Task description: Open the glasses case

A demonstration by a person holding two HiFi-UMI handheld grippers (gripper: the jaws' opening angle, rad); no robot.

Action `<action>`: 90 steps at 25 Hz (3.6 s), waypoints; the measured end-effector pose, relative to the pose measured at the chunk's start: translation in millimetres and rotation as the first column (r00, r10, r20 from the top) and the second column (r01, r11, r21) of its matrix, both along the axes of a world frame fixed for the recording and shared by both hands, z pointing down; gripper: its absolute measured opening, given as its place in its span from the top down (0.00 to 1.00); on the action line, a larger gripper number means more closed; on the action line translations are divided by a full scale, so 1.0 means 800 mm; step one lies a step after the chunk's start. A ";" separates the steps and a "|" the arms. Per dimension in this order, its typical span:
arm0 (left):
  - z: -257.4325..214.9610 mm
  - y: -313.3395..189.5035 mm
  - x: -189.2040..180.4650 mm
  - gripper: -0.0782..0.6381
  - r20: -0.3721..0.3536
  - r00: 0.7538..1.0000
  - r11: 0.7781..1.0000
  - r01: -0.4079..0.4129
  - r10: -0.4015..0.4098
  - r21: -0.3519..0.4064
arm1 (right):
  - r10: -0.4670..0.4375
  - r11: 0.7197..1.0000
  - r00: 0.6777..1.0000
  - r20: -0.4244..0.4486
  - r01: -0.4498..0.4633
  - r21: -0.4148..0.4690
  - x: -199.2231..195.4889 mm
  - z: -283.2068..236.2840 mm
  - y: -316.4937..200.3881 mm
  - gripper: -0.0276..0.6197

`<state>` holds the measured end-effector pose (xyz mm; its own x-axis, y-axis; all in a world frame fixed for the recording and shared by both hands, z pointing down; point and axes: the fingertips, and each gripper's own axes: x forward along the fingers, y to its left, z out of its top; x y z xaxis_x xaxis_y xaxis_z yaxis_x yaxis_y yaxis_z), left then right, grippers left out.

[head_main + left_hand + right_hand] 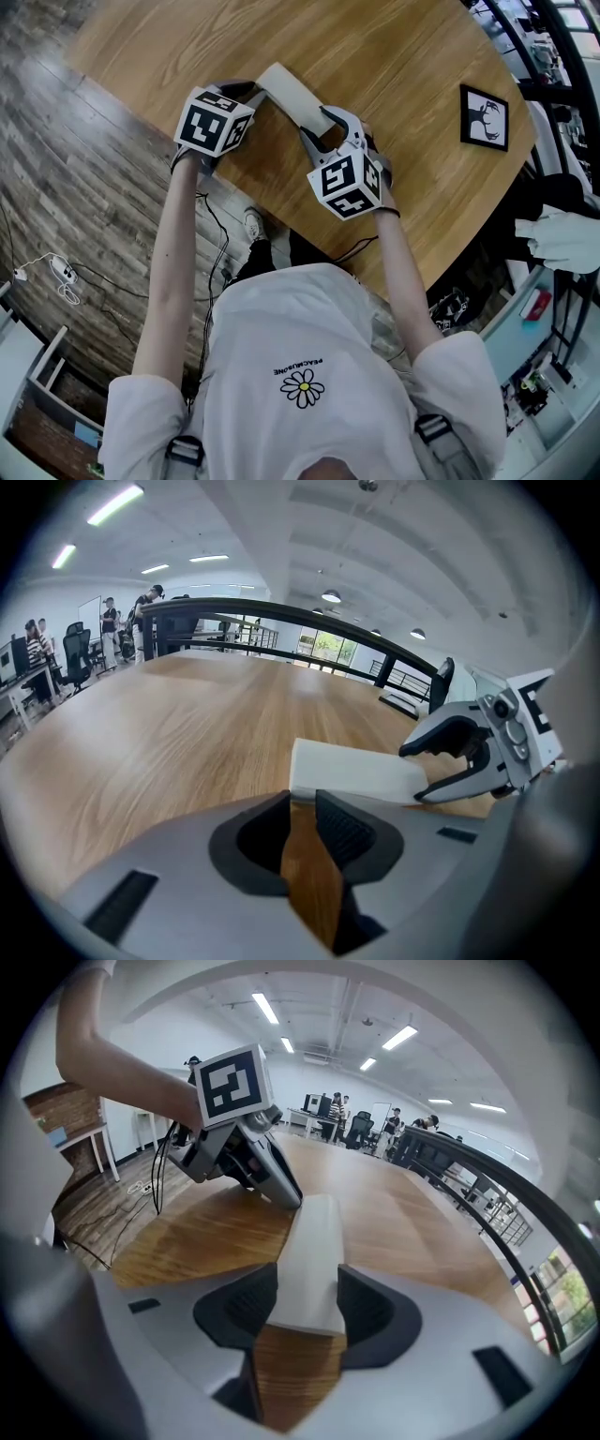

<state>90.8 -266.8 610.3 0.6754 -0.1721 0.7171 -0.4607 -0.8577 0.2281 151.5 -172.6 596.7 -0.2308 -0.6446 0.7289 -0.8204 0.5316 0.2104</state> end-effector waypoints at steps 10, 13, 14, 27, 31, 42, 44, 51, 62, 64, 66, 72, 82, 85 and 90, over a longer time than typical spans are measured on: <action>0.001 0.001 0.004 0.76 0.004 1.000 1.000 0.003 -0.003 0.020 | -0.051 0.998 0.996 -0.072 0.049 -0.026 -0.004 0.014 0.006 0.47; 0.001 0.002 0.005 0.76 0.005 1.000 1.000 0.003 -0.003 0.024 | -0.021 1.000 0.992 -0.123 0.020 -0.010 0.002 0.014 0.002 0.55; 0.001 0.002 0.004 0.76 0.005 1.000 1.000 0.002 -0.003 0.025 | -0.009 1.000 0.993 -0.114 0.008 -0.010 0.002 0.013 0.001 0.56; 0.000 0.001 0.002 0.76 0.005 1.000 1.000 0.004 -0.004 0.030 | 0.094 0.993 0.968 0.233 -0.075 -0.088 0.014 -0.011 -0.006 0.59; 0.001 0.002 0.001 0.76 0.004 1.000 1.000 0.003 -0.004 0.027 | 0.101 0.993 0.952 0.288 -0.080 -0.081 0.019 -0.020 -0.007 0.61; 0.000 0.000 0.000 0.76 0.004 1.000 0.999 0.009 -0.009 0.039 | 0.253 0.959 0.961 0.109 -0.264 0.103 0.066 -0.053 -0.031 0.93; -0.001 -0.001 0.000 0.76 0.005 1.000 0.999 0.012 -0.012 0.046 | 0.271 0.952 0.958 0.089 -0.280 0.120 0.072 -0.053 -0.034 0.93; 0.000 0.000 -0.003 0.76 0.005 1.000 0.999 0.028 -0.028 0.045 | 0.291 0.945 0.954 0.071 -0.298 0.136 0.076 -0.051 -0.035 0.93; -0.030 -0.007 -0.024 0.74 -0.039 0.986 0.986 0.162 -0.160 0.041 | 0.306 0.926 0.934 0.182 -0.336 0.170 0.075 -0.085 -0.031 0.93; -0.062 -0.011 -0.031 0.75 -0.082 0.977 0.977 0.202 -0.196 0.074 | 0.302 0.913 0.929 0.213 -0.347 0.215 0.075 -0.116 -0.027 0.93; -0.106 -0.014 -0.040 0.76 -0.139 0.964 0.961 0.243 -0.225 0.130 | 0.289 0.889 0.924 0.252 -0.356 0.286 0.069 -0.160 -0.023 0.93; -0.270 0.012 -0.088 0.82 -0.351 0.900 0.863 0.377 -0.257 0.335 | 0.180 0.733 0.903 0.390 -0.387 0.559 0.016 -0.332 0.000 0.94; -0.479 0.148 -0.250 0.87 -0.593 0.743 0.544 0.650 -0.309 0.531 | -0.181 0.582 0.898 0.401 -0.231 0.780 -0.168 -0.487 0.066 0.95; -0.505 0.185 -0.303 0.87 -0.646 0.676 0.415 0.733 -0.355 0.540 | -0.250 0.598 0.848 0.467 -0.244 0.763 -0.222 -0.492 0.085 0.95; -0.507 0.219 -0.373 0.87 -0.660 0.608 0.219 0.786 -0.441 0.578 | -0.298 0.650 0.833 0.467 -0.181 0.738 -0.286 -0.461 0.100 0.95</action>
<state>-207.3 -91.6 204.6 0.1964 -0.9596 -0.2015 -0.9796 -0.1832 -0.0825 -77.4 -92.8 228.3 -0.4572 -0.8595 -0.2284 -0.8893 0.4433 0.1121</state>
